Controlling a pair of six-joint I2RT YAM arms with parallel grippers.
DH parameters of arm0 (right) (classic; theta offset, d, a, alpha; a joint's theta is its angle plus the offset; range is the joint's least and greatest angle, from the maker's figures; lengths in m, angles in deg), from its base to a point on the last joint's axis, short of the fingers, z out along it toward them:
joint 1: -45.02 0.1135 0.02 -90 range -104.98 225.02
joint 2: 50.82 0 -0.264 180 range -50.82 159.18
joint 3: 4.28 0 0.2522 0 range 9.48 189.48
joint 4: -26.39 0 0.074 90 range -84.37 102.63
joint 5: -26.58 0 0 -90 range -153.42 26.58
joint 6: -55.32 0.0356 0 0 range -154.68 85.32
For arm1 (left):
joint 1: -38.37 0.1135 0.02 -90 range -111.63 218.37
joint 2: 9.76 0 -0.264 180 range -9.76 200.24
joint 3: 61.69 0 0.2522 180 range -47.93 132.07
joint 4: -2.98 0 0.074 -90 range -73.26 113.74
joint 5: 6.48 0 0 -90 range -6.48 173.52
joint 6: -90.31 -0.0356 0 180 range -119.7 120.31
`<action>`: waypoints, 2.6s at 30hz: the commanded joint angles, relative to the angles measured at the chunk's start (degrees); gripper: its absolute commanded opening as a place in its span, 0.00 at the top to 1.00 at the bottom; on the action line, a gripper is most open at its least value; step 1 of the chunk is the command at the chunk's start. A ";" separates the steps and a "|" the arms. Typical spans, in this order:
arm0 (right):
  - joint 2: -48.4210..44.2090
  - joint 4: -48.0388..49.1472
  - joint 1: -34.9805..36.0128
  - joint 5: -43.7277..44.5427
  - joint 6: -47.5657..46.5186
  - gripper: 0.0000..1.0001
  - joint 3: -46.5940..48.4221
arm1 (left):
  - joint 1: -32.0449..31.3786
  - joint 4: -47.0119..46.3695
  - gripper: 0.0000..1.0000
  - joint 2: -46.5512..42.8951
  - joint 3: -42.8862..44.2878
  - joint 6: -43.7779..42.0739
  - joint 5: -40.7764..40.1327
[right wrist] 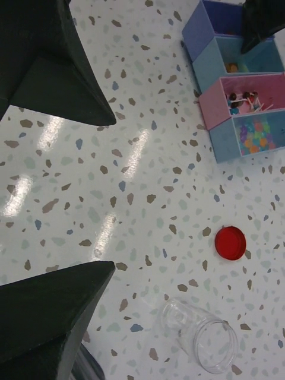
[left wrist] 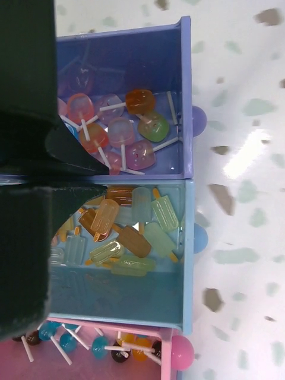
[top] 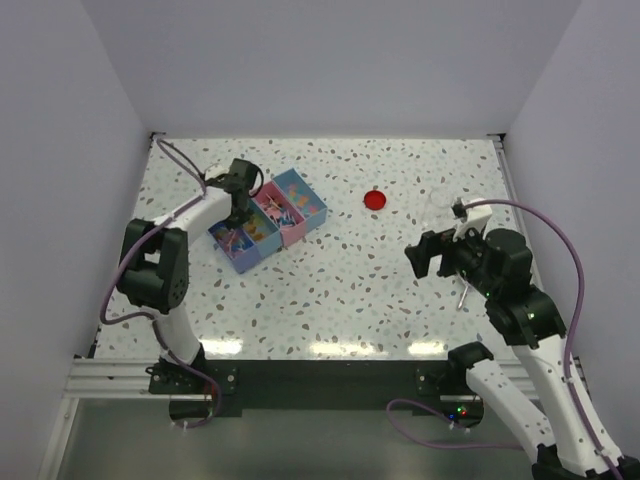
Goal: Pack the candies
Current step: Move the storage box to the center of the board, then move the packing bottle to the center of the board.
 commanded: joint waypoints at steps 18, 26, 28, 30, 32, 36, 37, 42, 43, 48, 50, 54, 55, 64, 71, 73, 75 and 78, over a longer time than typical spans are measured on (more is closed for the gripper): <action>-6.93 -4.48 5.05 -2.88 4.35 0.01 -1.70 | -21.56 15.00 1.00 -18.45 -20.37 37.49 -1.96; -6.67 -3.95 5.93 -3.49 5.76 0.01 -2.31 | -28.33 17.37 0.98 -20.04 -21.26 44.17 -1.78; -6.67 -3.69 5.93 -3.49 6.02 0.01 -2.40 | -29.57 17.81 0.98 -20.57 -22.22 46.45 -1.69; -6.58 -3.34 6.02 -3.49 6.37 0.01 -2.66 | -31.06 17.55 0.94 -21.53 -23.27 47.95 -1.61; -6.49 -3.16 6.11 -3.49 6.64 0.01 -2.84 | -31.94 16.59 0.91 -21.97 -23.63 47.96 -0.91; -6.32 -2.46 5.93 -3.58 7.25 0.01 -3.02 | -33.61 16.50 0.78 -22.32 -23.28 48.31 -0.46; -6.14 -2.37 6.02 -3.14 7.34 0.01 -2.93 | -33.88 16.76 0.76 -22.50 -23.10 47.96 -0.46; -3.69 -1.49 6.02 -2.44 8.57 0.01 -1.88 | -34.14 17.20 0.62 -26.10 -20.56 42.80 -1.78; -2.90 -1.32 5.93 -2.44 8.66 0.01 -1.44 | -34.14 17.11 0.61 -26.72 -20.21 41.38 -2.13; 7.46 -2.89 5.93 4.93 10.24 0.01 6.02 | -34.14 11.24 0.51 -32.34 -16.96 21.49 -6.34; 15.16 -5.25 5.93 7.65 9.20 0.01 12.32 | -33.62 8.16 0.49 -33.57 -13.81 14.68 -8.72; 27.65 -10.71 5.67 16.42 8.75 0.01 23.86 | -27.48 1.15 0.45 -34.37 -10.45 -7.43 -5.05; 29.87 -11.15 5.41 17.42 8.31 0.01 25.62 | -25.46 -0.88 0.45 -35.50 -10.79 -10.98 0.19; 49.29 -11.78 -12.69 13.57 9.71 0.18 37.06 | -7.26 -13.82 0.32 -43.07 -20.64 -35.79 19.47; 60.29 -8.71 -23.51 5.74 7.35 0.36 39.26 | -4.00 -15.66 0.30 -47.37 -28.27 -41.07 26.60; 62.05 -8.35 -24.82 4.26 6.55 0.44 40.13 | -4.08 -16.46 0.29 -47.90 -28.81 -41.69 26.52; 64.52 -8.70 -25.44 2.14 6.46 0.49 41.28 | -3.91 -15.68 0.30 -47.73 -27.85 -42.04 25.82; 66.01 -7.03 -25.71 2.57 6.29 0.54 41.37 | -3.82 -15.14 0.29 -46.50 -26.01 -42.48 24.85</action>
